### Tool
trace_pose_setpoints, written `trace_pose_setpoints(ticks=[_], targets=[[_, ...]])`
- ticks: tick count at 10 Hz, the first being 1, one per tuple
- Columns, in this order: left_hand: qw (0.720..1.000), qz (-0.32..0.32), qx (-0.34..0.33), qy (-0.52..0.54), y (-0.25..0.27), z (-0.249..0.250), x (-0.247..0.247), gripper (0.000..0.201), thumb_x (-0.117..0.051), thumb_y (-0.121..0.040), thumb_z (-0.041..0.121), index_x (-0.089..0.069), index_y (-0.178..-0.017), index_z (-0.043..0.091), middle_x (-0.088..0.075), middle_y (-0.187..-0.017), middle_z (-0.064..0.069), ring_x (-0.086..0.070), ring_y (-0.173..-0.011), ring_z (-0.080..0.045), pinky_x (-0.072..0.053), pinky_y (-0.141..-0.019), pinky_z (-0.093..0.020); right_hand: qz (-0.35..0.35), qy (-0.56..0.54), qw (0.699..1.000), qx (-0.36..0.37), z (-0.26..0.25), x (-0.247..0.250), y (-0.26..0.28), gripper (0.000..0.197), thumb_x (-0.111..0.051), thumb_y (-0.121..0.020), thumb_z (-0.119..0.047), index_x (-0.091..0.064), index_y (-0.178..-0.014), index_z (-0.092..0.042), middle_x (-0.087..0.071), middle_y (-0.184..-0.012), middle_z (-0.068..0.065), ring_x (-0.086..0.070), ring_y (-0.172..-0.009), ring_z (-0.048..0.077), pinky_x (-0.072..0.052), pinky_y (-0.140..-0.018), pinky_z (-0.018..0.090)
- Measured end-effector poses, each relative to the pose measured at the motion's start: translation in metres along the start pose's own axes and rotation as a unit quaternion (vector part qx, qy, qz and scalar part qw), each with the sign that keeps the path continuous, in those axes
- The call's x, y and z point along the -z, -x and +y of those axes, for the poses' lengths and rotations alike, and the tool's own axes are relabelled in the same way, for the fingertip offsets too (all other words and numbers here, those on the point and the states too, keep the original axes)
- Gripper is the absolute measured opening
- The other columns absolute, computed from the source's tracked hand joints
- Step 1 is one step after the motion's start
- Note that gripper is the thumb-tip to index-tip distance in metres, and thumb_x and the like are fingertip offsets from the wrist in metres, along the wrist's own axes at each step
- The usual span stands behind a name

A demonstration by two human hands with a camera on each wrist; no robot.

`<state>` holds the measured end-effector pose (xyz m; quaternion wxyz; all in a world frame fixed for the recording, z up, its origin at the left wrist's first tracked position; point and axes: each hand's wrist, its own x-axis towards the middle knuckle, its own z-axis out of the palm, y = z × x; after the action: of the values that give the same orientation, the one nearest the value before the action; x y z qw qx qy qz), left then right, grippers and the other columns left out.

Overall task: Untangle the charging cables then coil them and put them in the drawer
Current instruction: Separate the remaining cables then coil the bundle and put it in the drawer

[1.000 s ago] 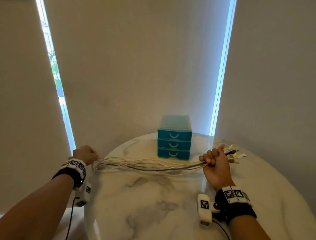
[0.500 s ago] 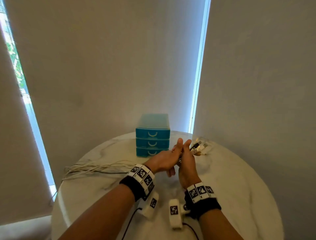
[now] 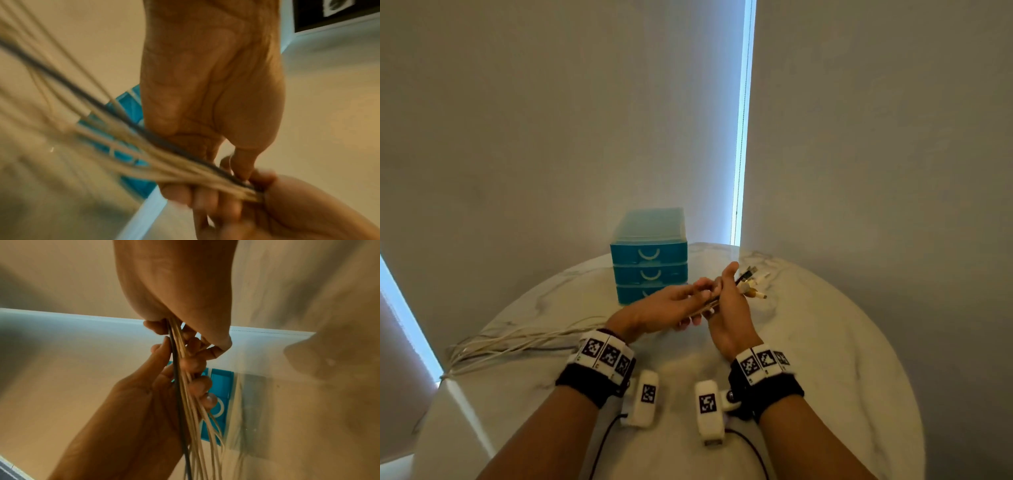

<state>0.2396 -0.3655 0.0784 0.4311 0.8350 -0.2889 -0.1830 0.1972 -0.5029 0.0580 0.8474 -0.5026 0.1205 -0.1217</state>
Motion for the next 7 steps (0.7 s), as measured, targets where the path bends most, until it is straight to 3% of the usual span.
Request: trace_pose_setpoints(ticks=[1,2,3,4,5,6,7], targets=[[0.996,0.031,-0.011,-0.078,0.006,0.015,0.014,0.024,-0.054,-0.109,0.019,-0.074,-0.098,0.028,-0.071,-0.107,0.008,-0.065,-0.1,-0.005,-0.051,-0.097,-0.031,-0.01,-0.019,1.0,-0.007,0.004,0.001,0.001,0.071,-0.041,-0.11,-0.059,-0.054,-0.05,-0.024,-0.068,-0.069,0.004,-0.073,-0.077,0.019,-0.059,-0.091,0.041],[0.938,0.177,0.019,-0.297,0.005,0.043,0.008,0.03,-0.049,-0.105,0.03,-0.072,-0.089,0.018,-0.071,-0.101,0.003,-0.065,-0.095,-0.017,-0.053,-0.09,-0.041,0.005,0.0,1.0,0.004,0.002,-0.004,0.003,0.061,-0.05,-0.112,-0.048,-0.045,-0.057,-0.022,-0.05,-0.06,0.002,-0.055,-0.058,0.011,-0.05,-0.075,0.032],[0.852,0.295,-0.008,-0.432,-0.001,0.07,0.001,0.032,-0.044,-0.107,0.037,-0.06,-0.117,0.012,-0.057,-0.112,-0.005,-0.062,-0.106,-0.025,-0.052,-0.087,-0.043,0.005,0.029,0.999,0.014,0.004,-0.004,0.006,0.051,-0.057,-0.111,-0.04,-0.052,-0.064,-0.021,-0.048,-0.057,0.0,-0.054,-0.054,0.011,-0.051,-0.068,0.031],[0.932,0.193,-0.118,-0.283,-0.017,0.095,0.0,0.036,-0.037,-0.113,0.044,-0.06,-0.13,0.022,-0.06,-0.13,-0.003,-0.064,-0.114,-0.023,-0.053,-0.097,-0.042,-0.012,0.07,0.997,0.01,0.006,-0.004,0.009,0.046,-0.054,-0.113,-0.028,-0.054,-0.069,-0.016,-0.053,-0.054,0.001,-0.069,-0.06,0.018,-0.056,-0.069,0.034],[0.954,0.021,-0.117,-0.274,-0.036,0.112,-0.014,0.05,-0.031,-0.112,0.06,-0.07,-0.129,0.036,-0.066,-0.138,0.006,-0.064,-0.121,-0.016,-0.049,-0.108,-0.039,-0.041,0.105,0.993,0.021,0.009,-0.004,0.01,0.04,-0.05,-0.113,-0.013,-0.055,-0.074,-0.015,-0.058,-0.052,-0.008,-0.062,-0.06,0.015,-0.051,-0.059,0.023],[0.949,-0.076,-0.061,-0.3,-0.051,0.116,-0.019,0.046,-0.04,-0.114,0.048,-0.082,-0.112,0.029,-0.073,-0.11,0.018,-0.066,-0.1,-0.001,-0.048,-0.104,-0.031,-0.029,0.102,0.994,0.033,0.004,0.0,0.018,0.033,-0.055,-0.107,-0.002,-0.059,-0.077,-0.017,-0.06,-0.053,-0.015,-0.057,-0.052,0.0,-0.047,-0.052,0.014],[0.951,-0.107,-0.006,-0.29,-0.059,0.109,-0.016,0.047,-0.041,-0.115,0.03,-0.083,-0.107,0.011,-0.078,-0.106,0.007,-0.071,-0.107,-0.014,-0.05,-0.109,-0.036,-0.023,0.08,0.995,0.05,0.004,0.005,0.017,0.032,-0.05,-0.107,0.001,-0.055,-0.08,-0.015,-0.058,-0.055,-0.008,-0.054,-0.043,0.002,-0.046,-0.046,0.018]])
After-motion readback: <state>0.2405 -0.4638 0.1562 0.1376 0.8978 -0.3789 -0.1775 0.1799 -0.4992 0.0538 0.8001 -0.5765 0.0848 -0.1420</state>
